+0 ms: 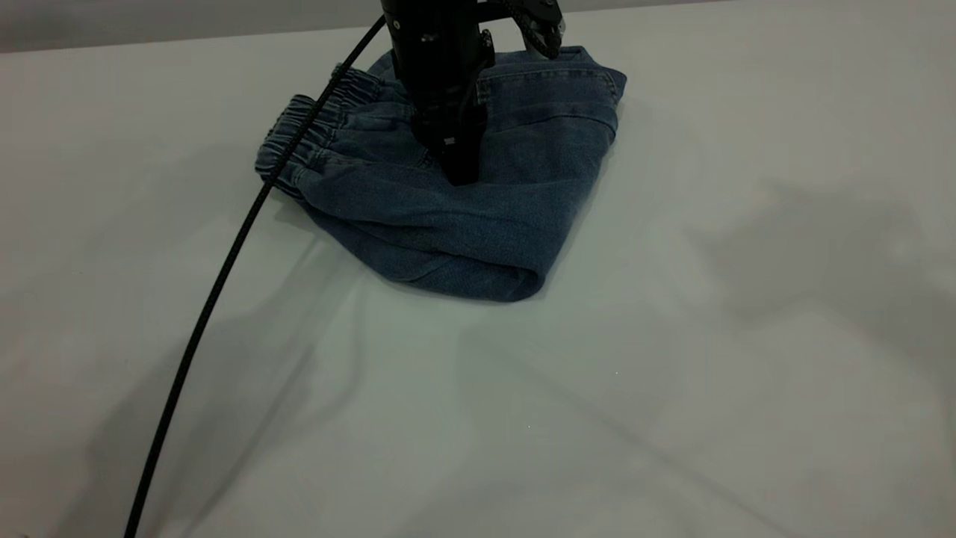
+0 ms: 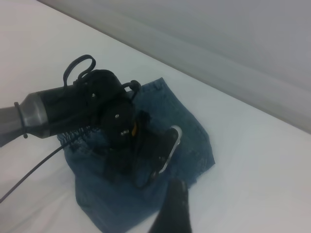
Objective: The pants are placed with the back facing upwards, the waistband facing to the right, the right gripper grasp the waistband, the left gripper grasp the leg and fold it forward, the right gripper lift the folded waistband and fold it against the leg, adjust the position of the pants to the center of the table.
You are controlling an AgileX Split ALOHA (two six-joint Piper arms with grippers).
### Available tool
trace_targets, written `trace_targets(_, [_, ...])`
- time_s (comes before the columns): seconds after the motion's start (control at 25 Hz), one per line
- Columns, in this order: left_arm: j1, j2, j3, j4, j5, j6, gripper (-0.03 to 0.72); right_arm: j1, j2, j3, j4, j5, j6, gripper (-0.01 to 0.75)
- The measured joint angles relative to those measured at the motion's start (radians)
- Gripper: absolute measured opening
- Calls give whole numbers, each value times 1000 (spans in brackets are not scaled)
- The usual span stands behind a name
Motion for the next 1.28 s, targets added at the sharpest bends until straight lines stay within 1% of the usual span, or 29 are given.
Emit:
trace_targets(0.24, [-1, 4, -1, -2, 34, -212, 494, 0, 0, 0, 0, 0, 0, 590])
trace_targets(0.56, [-26, 5, 1, 8, 58, -626, 494, 0, 0, 0, 0, 0, 0, 590])
trace_targets(0.64, [-37, 6, 1, 11, 64, -744, 494, 0, 0, 0, 0, 0, 0, 590])
trace_targets(0.8, [-64, 7, 1, 12, 70, -922, 494, 0, 0, 0, 0, 0, 0, 590])
trace_targets(0.92, [-82, 7, 2, 10, 73, -984, 494, 0, 0, 0, 0, 0, 0, 590])
trace_targets(1.0, [-89, 6, 2, 9, 72, -989, 494, 0, 0, 0, 0, 0, 0, 590])
trace_targets(1.28, [-92, -57, 3, -20, 61, -927, 494, 0, 0, 0, 17, 0, 0, 590])
